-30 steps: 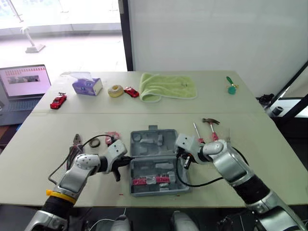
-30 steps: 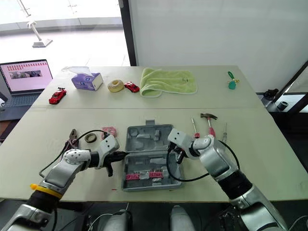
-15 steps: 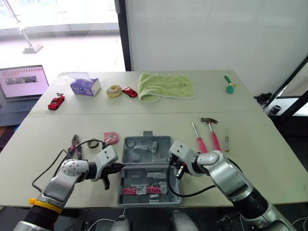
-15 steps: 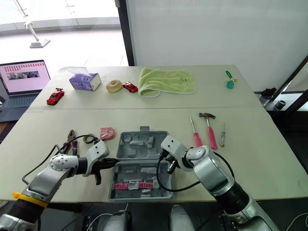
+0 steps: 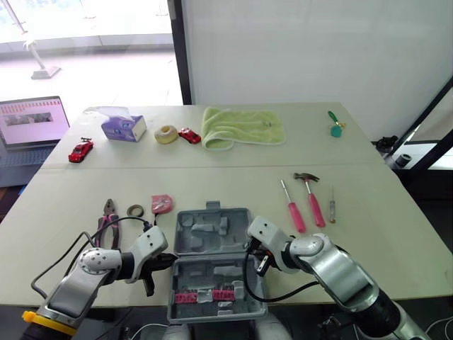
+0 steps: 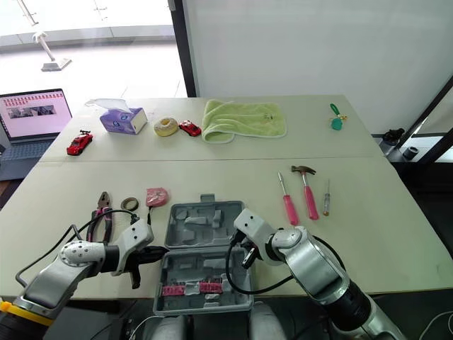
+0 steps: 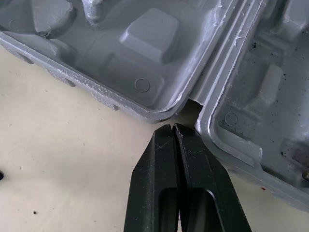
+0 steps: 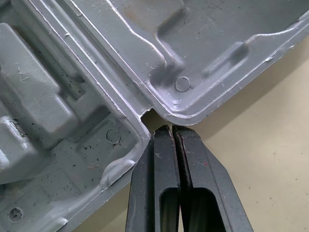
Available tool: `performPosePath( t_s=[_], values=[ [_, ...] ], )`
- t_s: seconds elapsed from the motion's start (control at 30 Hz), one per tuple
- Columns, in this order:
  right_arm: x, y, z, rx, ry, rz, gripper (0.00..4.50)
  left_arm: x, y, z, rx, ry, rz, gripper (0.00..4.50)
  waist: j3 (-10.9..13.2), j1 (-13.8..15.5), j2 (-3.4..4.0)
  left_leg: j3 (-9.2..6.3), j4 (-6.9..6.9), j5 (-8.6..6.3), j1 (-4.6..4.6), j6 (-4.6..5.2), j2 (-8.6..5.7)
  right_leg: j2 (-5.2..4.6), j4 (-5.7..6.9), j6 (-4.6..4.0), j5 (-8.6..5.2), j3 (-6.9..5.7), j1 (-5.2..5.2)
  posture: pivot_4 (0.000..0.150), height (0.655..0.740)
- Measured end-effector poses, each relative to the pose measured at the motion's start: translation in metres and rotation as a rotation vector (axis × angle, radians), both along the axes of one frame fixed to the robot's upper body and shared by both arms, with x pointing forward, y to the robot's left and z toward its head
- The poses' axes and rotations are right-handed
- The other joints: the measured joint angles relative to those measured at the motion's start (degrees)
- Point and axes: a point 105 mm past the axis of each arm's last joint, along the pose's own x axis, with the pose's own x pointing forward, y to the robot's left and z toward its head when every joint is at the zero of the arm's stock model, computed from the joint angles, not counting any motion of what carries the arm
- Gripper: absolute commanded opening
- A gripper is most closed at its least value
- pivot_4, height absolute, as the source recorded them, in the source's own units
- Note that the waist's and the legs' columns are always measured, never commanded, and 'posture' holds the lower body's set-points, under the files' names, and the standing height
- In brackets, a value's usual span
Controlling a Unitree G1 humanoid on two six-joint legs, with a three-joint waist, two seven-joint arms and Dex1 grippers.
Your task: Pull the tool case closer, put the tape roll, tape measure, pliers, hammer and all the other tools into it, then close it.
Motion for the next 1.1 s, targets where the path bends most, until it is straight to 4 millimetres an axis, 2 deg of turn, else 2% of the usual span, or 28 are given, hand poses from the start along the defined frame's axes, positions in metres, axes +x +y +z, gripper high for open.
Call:
performPosePath(
  t_s=[0.27, 0.73, 0.83, 0.97, 1.1],
  values=[
    [0.0, 0.001, -0.001, 0.004, 0.0, -0.007, 0.09, -0.008, 0.004, 0.0, -0.003, 0.018, 0.006, 0.08, 0.01, 0.02, -0.01, 0.0, -0.01, 0.0, -0.02, 0.0, 0.0, 0.0, 0.0, -0.02, -0.01, 0.0, -0.03, 0.15, 0.74],
    [-0.002, -0.006, -0.003, -0.015, 0.01, -0.019, 0.09, -0.005, 0.005, 0.001, 0.0, 0.013, 0.007, 0.08, 0.01, 0.09, -0.02, 0.0, -0.01, 0.0, -0.07, 0.0, 0.0, 0.0, 0.0, -0.03, -0.02, 0.0, -0.09, 0.15, 0.74],
    [0.0, -0.024, -0.002, -0.041, 0.003, -0.026, 0.09, -0.002, 0.011, 0.003, 0.02, 0.013, 0.012, 0.08, 0.03, 0.36, -0.06, 0.02, 0.01, 0.0, -0.1, 0.0, -0.01, -0.04, -0.04, -0.05, -0.03, 0.0, -0.08, 0.15, 0.74],
    [0.013, -0.074, 0.015, -0.049, -0.06, -0.138, 0.09, 0.005, 0.044, 0.01, 0.065, 0.016, 0.091, 0.08, 0.08, 0.62, -0.12, 0.04, -0.01, 0.0, -0.14, 0.0, 0.01, -0.02, -0.12, -0.15, -0.08, 0.01, -0.14, 0.15, 0.74],
    [0.012, -0.082, 0.042, 0.07, -0.164, -0.085, 0.09, 0.015, 0.061, 0.031, 0.001, -0.028, 0.157, 0.08, 0.1, 0.52, -0.12, 0.06, -0.09, 0.0, -0.17, 0.01, 0.04, 0.01, -0.13, -0.03, -0.04, 0.01, -0.17, 0.15, 0.74]
  ],
)
